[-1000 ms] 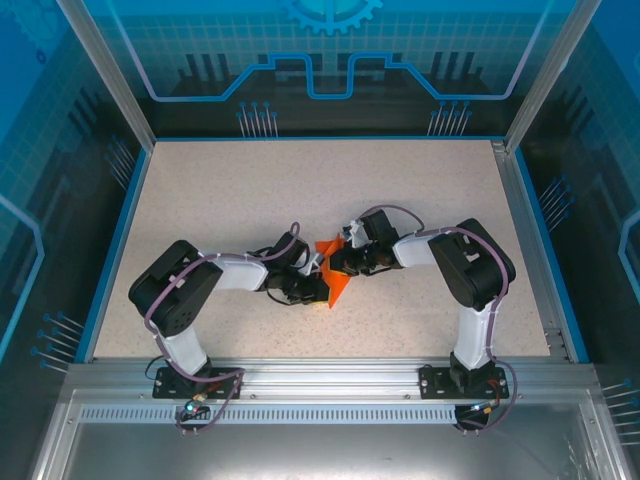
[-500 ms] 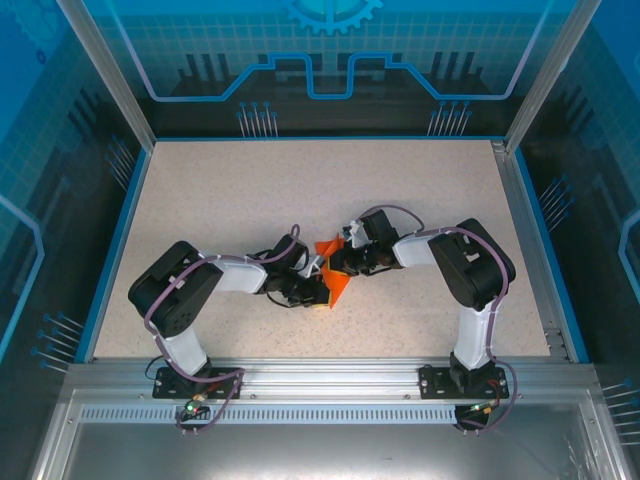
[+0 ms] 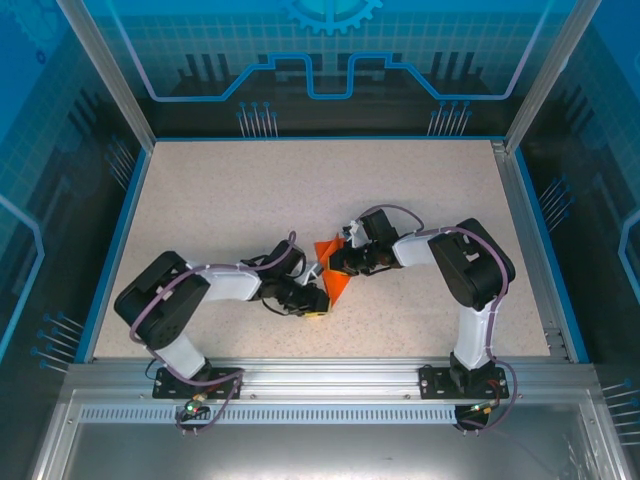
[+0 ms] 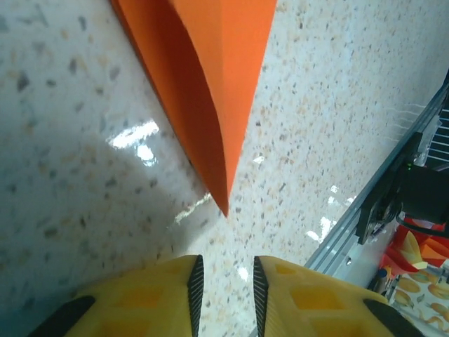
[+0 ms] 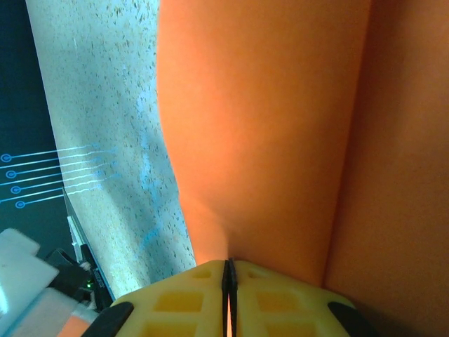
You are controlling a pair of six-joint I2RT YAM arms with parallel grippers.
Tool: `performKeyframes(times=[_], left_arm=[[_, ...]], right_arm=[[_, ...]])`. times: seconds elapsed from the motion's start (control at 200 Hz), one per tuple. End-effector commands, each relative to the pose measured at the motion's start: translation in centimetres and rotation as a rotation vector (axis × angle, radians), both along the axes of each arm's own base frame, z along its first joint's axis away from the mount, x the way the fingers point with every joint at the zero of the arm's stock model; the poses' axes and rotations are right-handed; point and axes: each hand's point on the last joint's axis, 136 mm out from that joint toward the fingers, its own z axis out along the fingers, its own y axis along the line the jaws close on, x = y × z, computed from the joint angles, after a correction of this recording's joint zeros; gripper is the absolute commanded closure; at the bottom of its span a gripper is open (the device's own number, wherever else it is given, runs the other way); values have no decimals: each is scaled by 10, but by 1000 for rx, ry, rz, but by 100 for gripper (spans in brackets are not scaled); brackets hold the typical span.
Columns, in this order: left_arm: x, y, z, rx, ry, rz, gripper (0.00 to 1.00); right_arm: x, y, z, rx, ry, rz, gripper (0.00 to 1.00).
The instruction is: Fold a paper plane with a square sheet of paper (pick it up from the middle)
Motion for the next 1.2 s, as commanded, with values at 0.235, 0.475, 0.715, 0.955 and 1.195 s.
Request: performKeyframes(times=[0.235,0.475,0.715,0.955,1.195], left_arm=[[46,-10,46,-122,-120,248,79],[63,-26,38,-176,-107,292,78],[70,-33,26,-174,-117,300,78],[60,-22,-2,-83,-77,303,79],[33,-18,-28,-16,3,241,80]], right_arm=[[-18,-27,-51,-185,97,-40,88],[-19,-27,-53,-188,101,-41,88],[-19,-28,-54,-189,102,-40,88],[-18,-28,-55,-190,106,-41,88],[-19,-28,-57,-194,112,-41,88]])
